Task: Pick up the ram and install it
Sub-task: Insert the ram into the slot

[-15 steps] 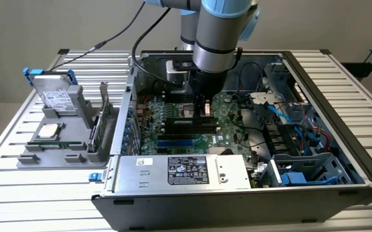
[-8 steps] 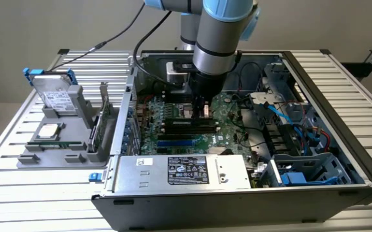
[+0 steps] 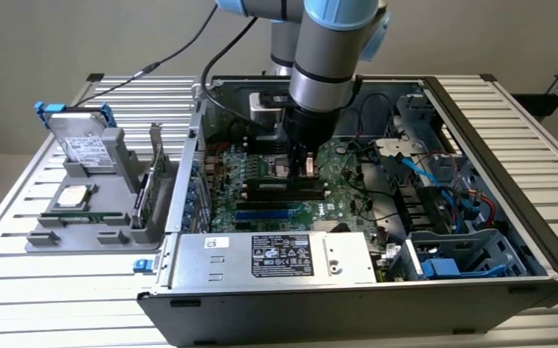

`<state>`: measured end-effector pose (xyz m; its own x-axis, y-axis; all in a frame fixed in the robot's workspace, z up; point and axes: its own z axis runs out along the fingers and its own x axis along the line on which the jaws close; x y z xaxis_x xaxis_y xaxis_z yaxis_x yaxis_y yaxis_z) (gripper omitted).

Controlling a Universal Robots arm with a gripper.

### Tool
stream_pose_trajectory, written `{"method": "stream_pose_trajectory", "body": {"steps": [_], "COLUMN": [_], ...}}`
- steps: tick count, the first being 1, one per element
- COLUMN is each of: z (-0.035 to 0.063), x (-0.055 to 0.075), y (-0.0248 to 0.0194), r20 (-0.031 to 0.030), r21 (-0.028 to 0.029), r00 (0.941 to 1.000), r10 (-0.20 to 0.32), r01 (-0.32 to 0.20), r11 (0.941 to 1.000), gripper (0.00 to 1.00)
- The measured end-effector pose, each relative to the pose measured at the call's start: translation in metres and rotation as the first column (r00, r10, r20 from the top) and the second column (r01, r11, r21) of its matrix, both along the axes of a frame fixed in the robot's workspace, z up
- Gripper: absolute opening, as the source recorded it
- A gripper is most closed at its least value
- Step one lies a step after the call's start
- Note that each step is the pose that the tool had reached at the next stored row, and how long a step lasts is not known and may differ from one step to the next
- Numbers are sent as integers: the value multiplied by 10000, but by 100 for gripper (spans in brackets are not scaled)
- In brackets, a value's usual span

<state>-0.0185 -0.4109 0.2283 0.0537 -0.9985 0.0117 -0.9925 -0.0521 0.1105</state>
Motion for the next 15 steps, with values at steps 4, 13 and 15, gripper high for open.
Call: {"method": "stream_pose_trajectory", "body": {"steps": [4, 13, 15], "z": [0, -22, -23], "x": [0, -16, -16], "y": [37, 90, 91], "r20": [87, 210, 209], "r21": [-194, -426, -443], "r00": [10000, 9998, 9998], "r10": [4, 9, 12], "r01": [-3, 0, -2], "r11": [9998, 9991, 9990], "gripper": [14, 14, 14]}}
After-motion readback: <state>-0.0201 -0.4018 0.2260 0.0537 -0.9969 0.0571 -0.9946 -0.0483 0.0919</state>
